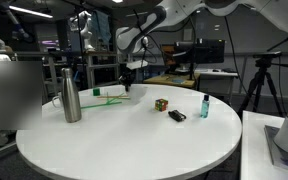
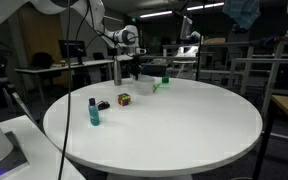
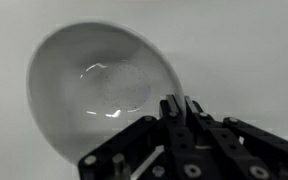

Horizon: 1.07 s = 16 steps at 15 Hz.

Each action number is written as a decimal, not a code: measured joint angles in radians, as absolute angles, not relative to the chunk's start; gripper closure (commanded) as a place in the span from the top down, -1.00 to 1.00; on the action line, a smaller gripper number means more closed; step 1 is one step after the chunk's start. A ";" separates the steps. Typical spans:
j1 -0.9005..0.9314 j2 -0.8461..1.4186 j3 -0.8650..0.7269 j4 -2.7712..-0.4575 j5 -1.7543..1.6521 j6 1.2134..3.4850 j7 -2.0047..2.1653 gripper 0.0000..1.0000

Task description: Move the bowl to the right and put the rubik's cube inside it

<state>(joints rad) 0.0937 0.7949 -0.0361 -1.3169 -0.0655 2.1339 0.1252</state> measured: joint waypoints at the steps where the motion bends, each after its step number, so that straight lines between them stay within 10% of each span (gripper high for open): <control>1: 0.094 0.794 -0.036 -1.306 -0.068 2.126 0.126 -0.95; 16: 0.093 0.747 -0.126 -1.284 -0.112 2.082 0.221 -0.95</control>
